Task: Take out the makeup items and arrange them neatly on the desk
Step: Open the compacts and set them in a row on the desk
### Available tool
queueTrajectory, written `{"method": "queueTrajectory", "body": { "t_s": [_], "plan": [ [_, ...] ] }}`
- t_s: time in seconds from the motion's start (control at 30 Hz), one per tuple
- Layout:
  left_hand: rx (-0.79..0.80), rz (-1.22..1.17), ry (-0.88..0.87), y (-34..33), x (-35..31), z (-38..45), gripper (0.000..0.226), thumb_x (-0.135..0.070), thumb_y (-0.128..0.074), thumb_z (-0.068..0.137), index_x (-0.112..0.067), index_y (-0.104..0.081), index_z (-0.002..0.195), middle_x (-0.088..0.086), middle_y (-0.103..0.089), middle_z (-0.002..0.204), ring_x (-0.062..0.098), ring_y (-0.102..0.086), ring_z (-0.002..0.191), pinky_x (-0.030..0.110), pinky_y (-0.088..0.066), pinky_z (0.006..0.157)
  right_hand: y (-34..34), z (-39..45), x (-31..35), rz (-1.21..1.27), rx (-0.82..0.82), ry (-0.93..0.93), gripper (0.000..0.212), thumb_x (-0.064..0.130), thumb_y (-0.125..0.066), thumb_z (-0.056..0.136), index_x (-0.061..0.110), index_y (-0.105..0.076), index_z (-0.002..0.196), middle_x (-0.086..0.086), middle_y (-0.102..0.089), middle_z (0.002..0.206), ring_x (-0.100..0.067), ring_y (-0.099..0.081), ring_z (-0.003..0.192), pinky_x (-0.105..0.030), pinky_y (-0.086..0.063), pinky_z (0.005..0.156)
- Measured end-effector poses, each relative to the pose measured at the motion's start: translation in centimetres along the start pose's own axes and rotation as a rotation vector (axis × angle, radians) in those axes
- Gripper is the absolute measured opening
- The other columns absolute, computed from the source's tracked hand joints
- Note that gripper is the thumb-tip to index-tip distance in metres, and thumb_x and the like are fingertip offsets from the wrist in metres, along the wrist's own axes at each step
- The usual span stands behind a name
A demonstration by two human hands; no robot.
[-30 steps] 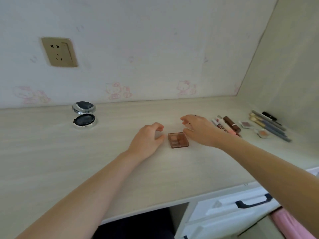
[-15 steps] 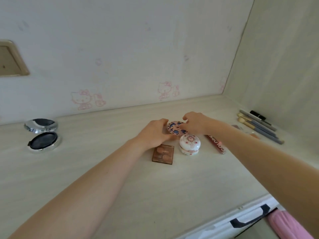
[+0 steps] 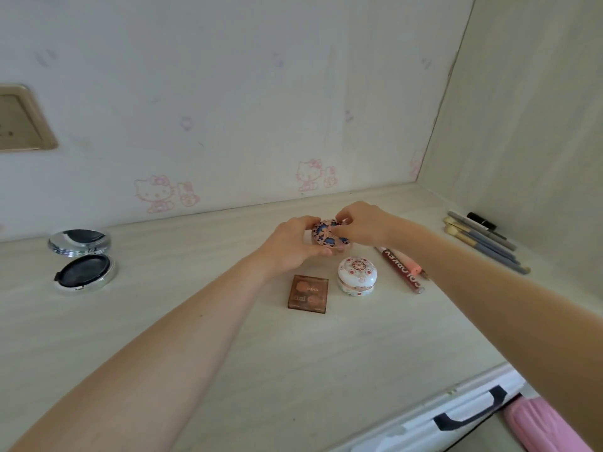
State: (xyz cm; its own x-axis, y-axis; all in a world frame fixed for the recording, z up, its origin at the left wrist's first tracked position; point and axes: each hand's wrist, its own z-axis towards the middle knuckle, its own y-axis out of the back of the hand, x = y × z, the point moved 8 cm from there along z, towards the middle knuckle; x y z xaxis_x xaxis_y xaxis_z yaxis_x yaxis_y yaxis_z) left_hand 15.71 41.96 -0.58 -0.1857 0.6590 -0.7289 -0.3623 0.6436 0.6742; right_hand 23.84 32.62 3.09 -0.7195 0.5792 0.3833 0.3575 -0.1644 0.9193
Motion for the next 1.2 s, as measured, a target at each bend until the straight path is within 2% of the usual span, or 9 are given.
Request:
{"method": "queueTrajectory", "body": {
  "t_s": [0.07,0.2,0.37,0.63,0.8,0.87,0.93,1.03,1.2],
  "plan": [
    [-0.036,-0.027,-0.008,1.2,-0.3,-0.5,0.075,-0.030,-0.080,0.074,-0.018,-0.045,0.140,-0.002,-0.050,0.141,0.012,-0.042,0.131,0.020,-0.028,0.100,0.7,-0.8,1.3,0.015,0.003,0.054,0.039,0.029,-0.062,0.087,0.012,-0.060,0.121,-0.007,-0.063,0.114,-0.023,-0.058,0.102,-0.032,-0.044,0.083],
    [-0.086,-0.147,-0.031,3.9,-0.8,-2.3,0.077,-0.019,-0.083,0.071,-0.012,-0.046,0.139,-0.002,-0.055,0.134,0.008,-0.048,0.125,0.020,-0.033,0.097,1.7,-2.8,4.4,-0.005,-0.036,0.180,0.050,0.029,-0.074,0.077,0.012,-0.059,0.121,-0.006,-0.066,0.110,-0.023,-0.061,0.099,-0.038,-0.050,0.088],
    [-0.113,-0.287,-0.021,6.8,-0.4,-5.8,0.081,-0.013,-0.085,0.068,-0.011,-0.046,0.139,-0.001,-0.058,0.131,0.009,-0.053,0.119,0.024,-0.040,0.100,1.8,-5.1,7.8,0.056,-0.060,0.264,0.048,0.033,-0.074,0.078,0.014,-0.062,0.121,-0.006,-0.069,0.108,-0.023,-0.064,0.098,-0.040,-0.051,0.089],
    [-0.143,-0.342,-0.009,10.7,2.3,-12.2,0.074,-0.015,-0.087,0.064,-0.018,-0.054,0.130,-0.011,-0.064,0.120,-0.002,-0.058,0.112,0.023,-0.043,0.101,-1.1,-7.6,13.4,0.016,-0.095,0.394,0.054,0.036,-0.067,0.083,0.021,-0.052,0.132,0.000,-0.059,0.122,-0.015,-0.052,0.107,-0.023,-0.041,0.084],
    [-0.146,-0.501,0.046,12.1,5.3,-15.8,0.060,-0.007,-0.085,0.064,-0.022,-0.061,0.117,-0.006,-0.070,0.112,0.003,-0.062,0.109,0.022,-0.047,0.098,-4.3,-8.6,16.8,-0.008,-0.044,0.512,0.055,0.044,-0.064,0.084,0.023,-0.050,0.133,-0.001,-0.053,0.125,-0.013,-0.045,0.116,-0.023,-0.039,0.089],
    [-0.128,-0.575,0.062,12.4,6.2,-17.3,0.060,-0.013,-0.084,0.064,-0.021,-0.060,0.118,-0.007,-0.070,0.112,0.005,-0.063,0.110,0.017,-0.049,0.093,-5.5,-8.9,18.0,-0.008,-0.027,0.553,0.056,0.046,-0.064,0.084,0.024,-0.049,0.134,0.000,-0.054,0.125,-0.012,-0.046,0.116,-0.023,-0.039,0.092],
    [-0.107,-0.636,0.078,12.5,7.2,-18.5,0.064,-0.019,-0.081,0.063,-0.017,-0.058,0.123,-0.004,-0.070,0.115,0.010,-0.063,0.110,0.019,-0.051,0.091,-6.4,-9.1,19.0,0.001,-0.019,0.570,0.056,0.049,-0.063,0.083,0.028,-0.048,0.133,0.002,-0.055,0.123,-0.011,-0.048,0.113,-0.025,-0.040,0.093],
    [-0.117,-0.816,0.119,12.7,8.6,-20.0,0.064,-0.015,-0.075,0.069,-0.014,-0.053,0.128,0.005,-0.069,0.116,0.018,-0.064,0.110,0.027,-0.051,0.093,-7.3,-9.0,20.2,0.063,-0.031,0.541,0.056,0.056,-0.061,0.082,0.032,-0.048,0.131,0.004,-0.054,0.117,-0.009,-0.049,0.105,-0.022,-0.038,0.084],
    [-0.224,-1.125,0.162,13.1,9.6,-21.8,0.052,-0.018,-0.066,0.080,-0.005,-0.053,0.128,0.015,-0.063,0.124,0.027,-0.062,0.114,0.032,-0.052,0.095,-8.6,-8.4,21.8,0.187,-0.010,0.424,0.067,0.064,-0.056,0.081,0.025,-0.046,0.135,0.002,-0.054,0.122,-0.013,-0.054,0.102,-0.025,-0.042,0.083]
  ]
}}
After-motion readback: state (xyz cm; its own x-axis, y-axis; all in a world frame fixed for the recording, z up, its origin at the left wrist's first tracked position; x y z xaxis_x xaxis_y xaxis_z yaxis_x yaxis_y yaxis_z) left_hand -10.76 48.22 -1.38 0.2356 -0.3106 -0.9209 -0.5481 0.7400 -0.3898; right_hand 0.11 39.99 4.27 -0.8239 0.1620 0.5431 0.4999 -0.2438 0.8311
